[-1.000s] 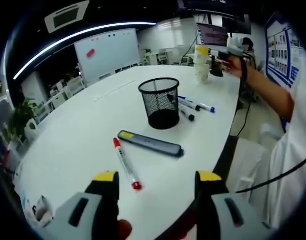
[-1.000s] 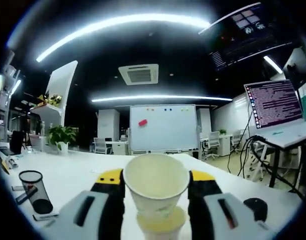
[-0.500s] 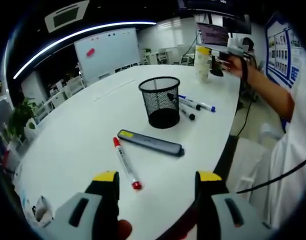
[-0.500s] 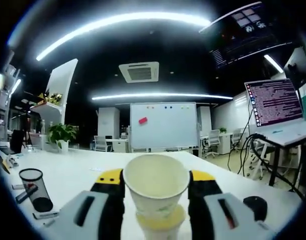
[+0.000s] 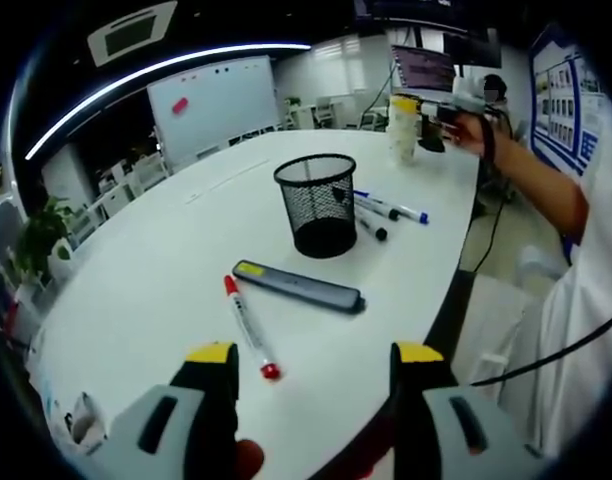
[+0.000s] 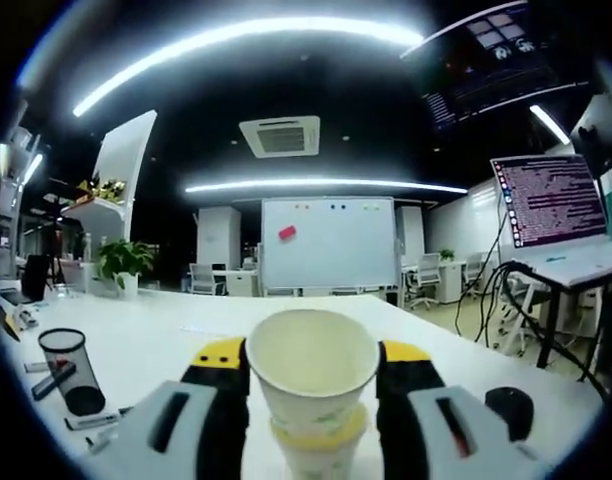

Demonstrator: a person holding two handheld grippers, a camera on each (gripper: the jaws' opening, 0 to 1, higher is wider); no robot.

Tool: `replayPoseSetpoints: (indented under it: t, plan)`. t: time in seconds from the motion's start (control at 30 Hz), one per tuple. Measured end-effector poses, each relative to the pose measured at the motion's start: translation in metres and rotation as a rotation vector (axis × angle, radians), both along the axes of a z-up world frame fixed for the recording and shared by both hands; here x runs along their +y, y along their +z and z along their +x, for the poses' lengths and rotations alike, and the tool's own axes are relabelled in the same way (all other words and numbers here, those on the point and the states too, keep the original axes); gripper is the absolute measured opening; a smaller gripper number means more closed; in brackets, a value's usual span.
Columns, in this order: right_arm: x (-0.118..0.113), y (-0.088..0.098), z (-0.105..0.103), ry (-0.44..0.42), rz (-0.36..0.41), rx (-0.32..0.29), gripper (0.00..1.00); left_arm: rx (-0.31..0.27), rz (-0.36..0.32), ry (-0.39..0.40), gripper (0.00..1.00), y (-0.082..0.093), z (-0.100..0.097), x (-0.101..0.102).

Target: Place the scattered laser pointers and whiteboard markers into the pen holder and stack the scattered paper cups together

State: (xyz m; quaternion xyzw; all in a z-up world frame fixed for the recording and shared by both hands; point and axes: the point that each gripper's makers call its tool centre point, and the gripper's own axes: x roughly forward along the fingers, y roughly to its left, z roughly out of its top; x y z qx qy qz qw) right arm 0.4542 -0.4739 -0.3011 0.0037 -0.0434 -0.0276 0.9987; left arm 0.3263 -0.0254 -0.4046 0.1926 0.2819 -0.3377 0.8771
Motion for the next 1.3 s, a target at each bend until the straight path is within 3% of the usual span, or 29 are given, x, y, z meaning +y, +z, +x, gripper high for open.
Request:
replayPoseSetpoints:
  t: [1.3]
  plan:
    - [0.004, -0.025, 0.009, 0.037, -0.048, 0.106, 0.51, -0.002, 0.003, -0.011, 0.61, 0.001, 0.001, -0.003]
